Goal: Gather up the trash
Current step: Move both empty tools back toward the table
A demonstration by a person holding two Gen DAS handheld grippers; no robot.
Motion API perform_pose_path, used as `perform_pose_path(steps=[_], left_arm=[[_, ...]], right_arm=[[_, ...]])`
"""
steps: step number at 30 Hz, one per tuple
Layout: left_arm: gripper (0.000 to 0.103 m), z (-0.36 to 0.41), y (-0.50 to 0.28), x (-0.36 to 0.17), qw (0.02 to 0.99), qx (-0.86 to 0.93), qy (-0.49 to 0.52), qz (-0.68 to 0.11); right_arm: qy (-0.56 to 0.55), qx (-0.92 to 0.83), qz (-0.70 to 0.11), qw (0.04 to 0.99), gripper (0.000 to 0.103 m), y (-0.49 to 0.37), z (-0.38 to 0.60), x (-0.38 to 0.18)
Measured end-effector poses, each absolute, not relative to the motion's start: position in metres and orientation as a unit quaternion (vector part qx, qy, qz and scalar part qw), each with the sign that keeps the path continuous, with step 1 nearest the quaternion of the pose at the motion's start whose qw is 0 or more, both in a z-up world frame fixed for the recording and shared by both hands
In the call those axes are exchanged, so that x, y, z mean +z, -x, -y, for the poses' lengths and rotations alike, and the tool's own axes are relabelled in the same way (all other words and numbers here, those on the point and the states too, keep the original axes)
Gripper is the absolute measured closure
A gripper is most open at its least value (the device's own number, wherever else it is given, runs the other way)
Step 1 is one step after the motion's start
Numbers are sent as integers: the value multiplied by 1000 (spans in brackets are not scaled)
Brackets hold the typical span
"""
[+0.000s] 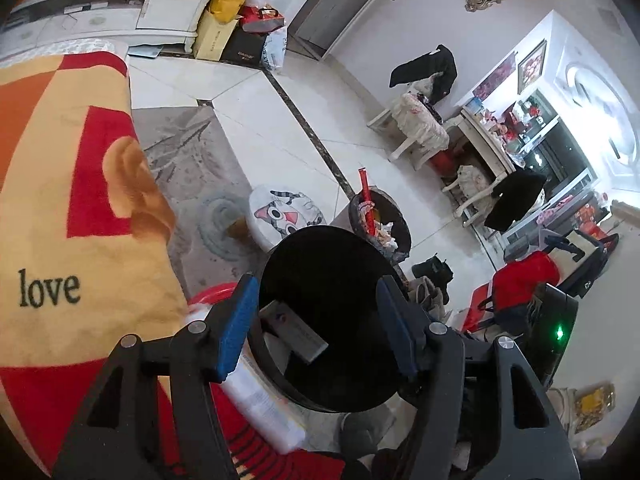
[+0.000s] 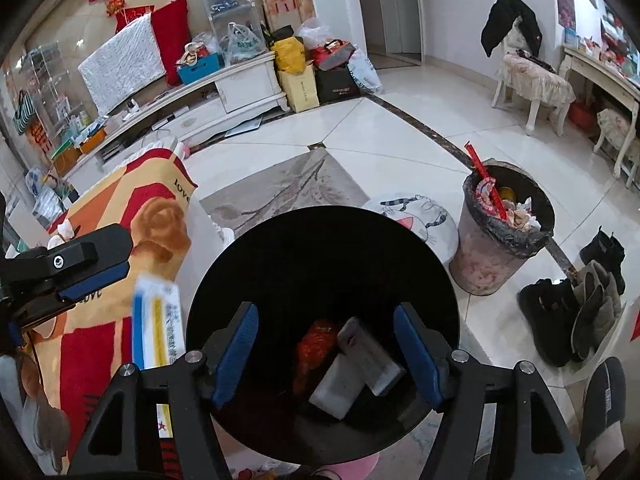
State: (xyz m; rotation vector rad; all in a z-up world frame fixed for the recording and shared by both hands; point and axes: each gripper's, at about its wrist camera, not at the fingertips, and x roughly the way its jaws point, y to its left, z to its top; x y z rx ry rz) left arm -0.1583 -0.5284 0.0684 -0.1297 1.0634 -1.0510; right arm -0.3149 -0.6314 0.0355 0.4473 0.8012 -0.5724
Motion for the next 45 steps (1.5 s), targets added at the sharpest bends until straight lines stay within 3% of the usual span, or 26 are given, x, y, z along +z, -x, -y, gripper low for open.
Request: perform_pose_path(steps=[14,45], left_arm=[[43,494,169,81,772,-449,-1,-450],[43,290,165,72,849,-287,-8,-444]], right_arm=[[-212,-250,-378,866,35,309,611,40],[-145,-91,-410,896,32,231,437,46]])
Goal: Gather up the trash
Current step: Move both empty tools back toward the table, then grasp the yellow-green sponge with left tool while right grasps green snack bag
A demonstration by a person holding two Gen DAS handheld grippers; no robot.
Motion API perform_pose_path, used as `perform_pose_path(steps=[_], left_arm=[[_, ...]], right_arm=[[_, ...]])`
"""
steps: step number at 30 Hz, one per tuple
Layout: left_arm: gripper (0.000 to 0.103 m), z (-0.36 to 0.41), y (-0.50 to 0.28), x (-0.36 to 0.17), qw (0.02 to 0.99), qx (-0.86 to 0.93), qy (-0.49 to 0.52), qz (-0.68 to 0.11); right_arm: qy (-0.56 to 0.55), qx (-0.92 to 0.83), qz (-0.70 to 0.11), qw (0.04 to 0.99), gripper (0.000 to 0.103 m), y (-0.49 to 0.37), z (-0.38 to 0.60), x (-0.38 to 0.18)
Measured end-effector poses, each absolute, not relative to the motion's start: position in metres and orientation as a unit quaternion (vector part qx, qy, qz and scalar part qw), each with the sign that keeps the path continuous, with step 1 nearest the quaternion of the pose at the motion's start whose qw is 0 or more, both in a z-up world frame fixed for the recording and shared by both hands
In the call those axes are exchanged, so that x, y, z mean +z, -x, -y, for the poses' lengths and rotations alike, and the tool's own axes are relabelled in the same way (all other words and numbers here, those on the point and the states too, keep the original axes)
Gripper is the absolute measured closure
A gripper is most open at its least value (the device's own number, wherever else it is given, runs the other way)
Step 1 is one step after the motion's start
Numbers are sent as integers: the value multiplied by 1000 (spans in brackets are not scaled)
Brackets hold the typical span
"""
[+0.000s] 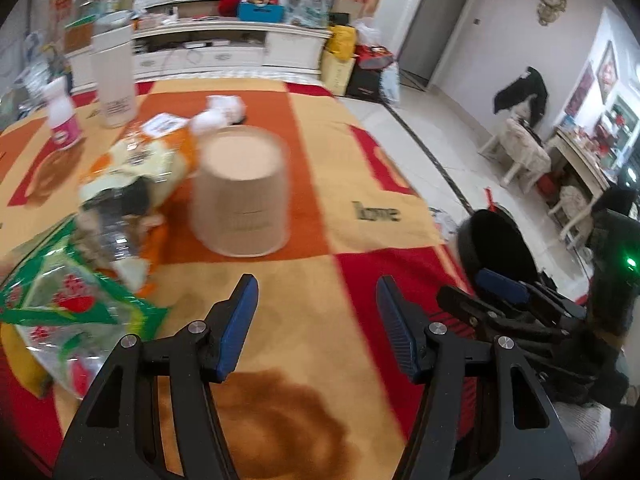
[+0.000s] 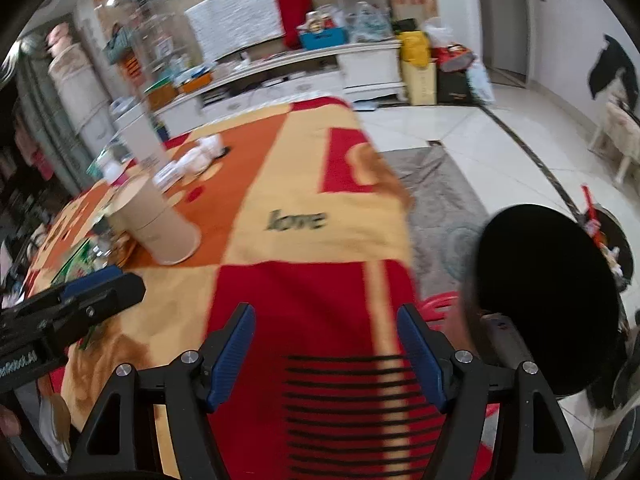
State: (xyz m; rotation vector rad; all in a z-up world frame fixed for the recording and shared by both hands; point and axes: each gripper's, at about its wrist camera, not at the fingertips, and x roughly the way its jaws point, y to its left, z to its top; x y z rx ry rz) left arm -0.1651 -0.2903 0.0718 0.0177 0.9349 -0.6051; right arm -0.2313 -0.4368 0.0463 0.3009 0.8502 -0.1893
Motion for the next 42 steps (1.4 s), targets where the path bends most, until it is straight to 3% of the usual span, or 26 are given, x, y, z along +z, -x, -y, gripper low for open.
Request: perform_pose_path(steps=[8,16,28,35,42], left_arm=[[43,244,126,52,841,-273,26,-467],[43,169,151,47,817,-261,27,-514],[43,95,173,70,844,-219,67,-484],[43,49,152,71,860,-167,67,-478],[42,24,141,71,858,-172,68,-479]], right_arm=[[-119,-44,-416,901,32,212,388,48],[-107,-3,-421,901,31,189,363,49],[-100,105,-432,890,29,155,296,43],[-52,192,-435,878,15,134,246,49],[10,235,-447,863,9,100,204,35]])
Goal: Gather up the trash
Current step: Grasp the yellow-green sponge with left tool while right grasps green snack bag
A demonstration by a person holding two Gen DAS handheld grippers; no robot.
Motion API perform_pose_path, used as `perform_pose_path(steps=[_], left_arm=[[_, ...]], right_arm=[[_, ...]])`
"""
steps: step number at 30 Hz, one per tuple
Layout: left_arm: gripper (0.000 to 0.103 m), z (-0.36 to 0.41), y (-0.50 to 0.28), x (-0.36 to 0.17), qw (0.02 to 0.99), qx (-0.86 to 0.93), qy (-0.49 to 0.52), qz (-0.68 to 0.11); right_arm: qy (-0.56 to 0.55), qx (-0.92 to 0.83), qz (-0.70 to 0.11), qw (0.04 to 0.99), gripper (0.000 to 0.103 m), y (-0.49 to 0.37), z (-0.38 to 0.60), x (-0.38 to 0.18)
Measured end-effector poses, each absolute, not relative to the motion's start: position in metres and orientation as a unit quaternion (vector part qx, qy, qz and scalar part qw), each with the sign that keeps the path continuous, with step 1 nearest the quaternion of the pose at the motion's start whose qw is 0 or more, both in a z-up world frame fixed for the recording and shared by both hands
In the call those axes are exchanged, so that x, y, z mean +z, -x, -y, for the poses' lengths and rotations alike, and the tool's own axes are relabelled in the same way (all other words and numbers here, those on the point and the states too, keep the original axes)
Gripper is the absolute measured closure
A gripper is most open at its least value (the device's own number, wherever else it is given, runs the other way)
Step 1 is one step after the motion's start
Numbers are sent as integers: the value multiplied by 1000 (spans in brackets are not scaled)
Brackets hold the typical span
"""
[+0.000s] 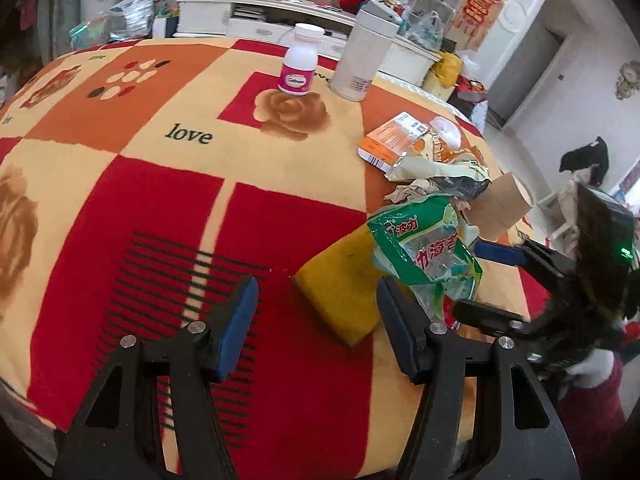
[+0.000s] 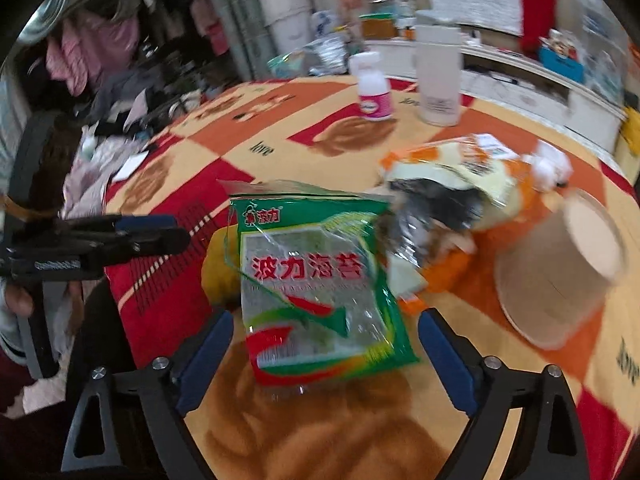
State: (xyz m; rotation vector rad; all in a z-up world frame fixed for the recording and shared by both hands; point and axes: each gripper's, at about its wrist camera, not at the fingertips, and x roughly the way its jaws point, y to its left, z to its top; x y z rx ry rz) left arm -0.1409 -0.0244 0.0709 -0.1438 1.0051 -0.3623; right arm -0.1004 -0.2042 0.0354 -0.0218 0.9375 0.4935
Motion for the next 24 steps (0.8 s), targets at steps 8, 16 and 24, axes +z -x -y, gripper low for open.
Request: perform_pose_path(steps=[8,16,24], left_arm=[[41,37,124,63,839,-228,54,-492],[33,76,116,53,831,-277,-17,-483],[28,96,107,44,826,-290,-79,-477]], right_arm=[[27,224,-463,857,18,85,191,9],[-20,184,-457,870,76,119,247,24],[-42,158,-445,881,58,135,266,36]])
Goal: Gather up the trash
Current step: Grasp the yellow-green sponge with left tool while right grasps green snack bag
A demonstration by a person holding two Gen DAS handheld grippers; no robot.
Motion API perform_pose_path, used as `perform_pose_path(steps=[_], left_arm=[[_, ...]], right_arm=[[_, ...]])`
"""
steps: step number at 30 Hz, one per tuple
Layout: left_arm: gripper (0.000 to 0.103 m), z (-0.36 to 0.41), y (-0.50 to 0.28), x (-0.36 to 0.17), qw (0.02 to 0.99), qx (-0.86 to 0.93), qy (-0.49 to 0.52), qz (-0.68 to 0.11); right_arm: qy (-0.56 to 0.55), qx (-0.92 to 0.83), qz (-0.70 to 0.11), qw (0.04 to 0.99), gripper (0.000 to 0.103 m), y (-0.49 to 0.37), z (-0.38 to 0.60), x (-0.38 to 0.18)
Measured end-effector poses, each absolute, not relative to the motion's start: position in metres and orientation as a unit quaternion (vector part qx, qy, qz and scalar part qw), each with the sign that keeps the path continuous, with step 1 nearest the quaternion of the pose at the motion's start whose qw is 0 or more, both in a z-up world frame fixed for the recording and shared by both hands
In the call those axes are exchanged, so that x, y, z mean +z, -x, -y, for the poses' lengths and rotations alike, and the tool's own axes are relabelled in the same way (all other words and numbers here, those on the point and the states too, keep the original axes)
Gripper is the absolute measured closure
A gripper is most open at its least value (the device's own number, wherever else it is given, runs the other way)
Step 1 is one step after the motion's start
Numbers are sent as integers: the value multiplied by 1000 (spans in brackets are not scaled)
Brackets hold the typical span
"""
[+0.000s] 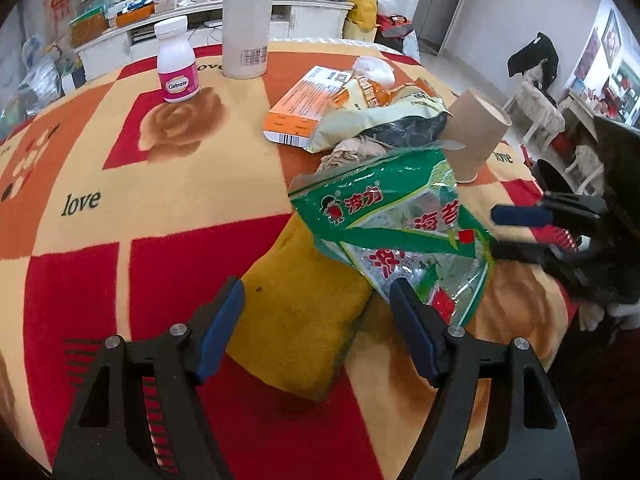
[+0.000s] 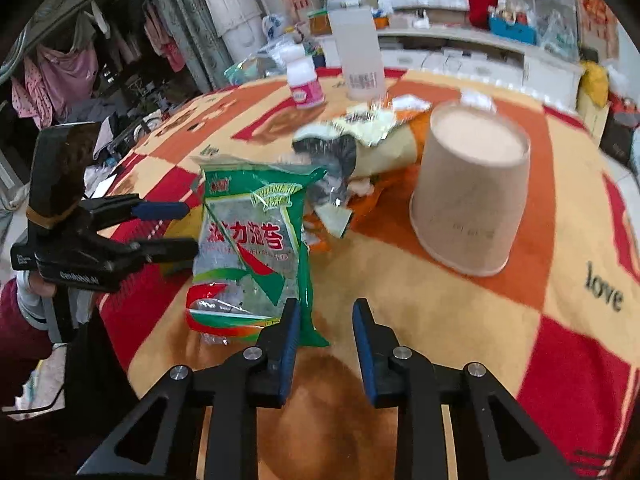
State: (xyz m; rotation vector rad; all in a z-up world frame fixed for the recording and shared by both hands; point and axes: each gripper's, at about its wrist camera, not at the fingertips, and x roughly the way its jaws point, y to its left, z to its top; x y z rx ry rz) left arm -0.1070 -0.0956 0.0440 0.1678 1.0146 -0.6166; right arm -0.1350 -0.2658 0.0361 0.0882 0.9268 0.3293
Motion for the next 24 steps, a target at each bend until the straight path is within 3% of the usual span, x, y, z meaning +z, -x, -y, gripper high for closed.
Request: perform_pose_path(steps=[1,2,12,15,16,19,24], left_arm=[[27,95,104,43,825,-291,-81,-478],[27,94,102,41,824,-293,-85,-478],[28,92,87,35,806,-309,-108,-494],[59,82,85,39,819,-282,-85,-493],[64,76,85,41,823,-275,-73,-492],[73,54,87,52,832,-254,-22,-493],[76,29,97,60,850,-198,19,-487]], right_arm=[[-45,164,-445,879,46,135,262,38],[-51,172,-444,878,28,134,258,39],[-69,171,-454,872,26,135,251,37],[-83,171,-453,871,26,132,251,39],[-84,170,-452,871,26,130,250,39],[-75,164,-455,872,18,123,239,41],[-76,153,-457,873,16,104,211,39]])
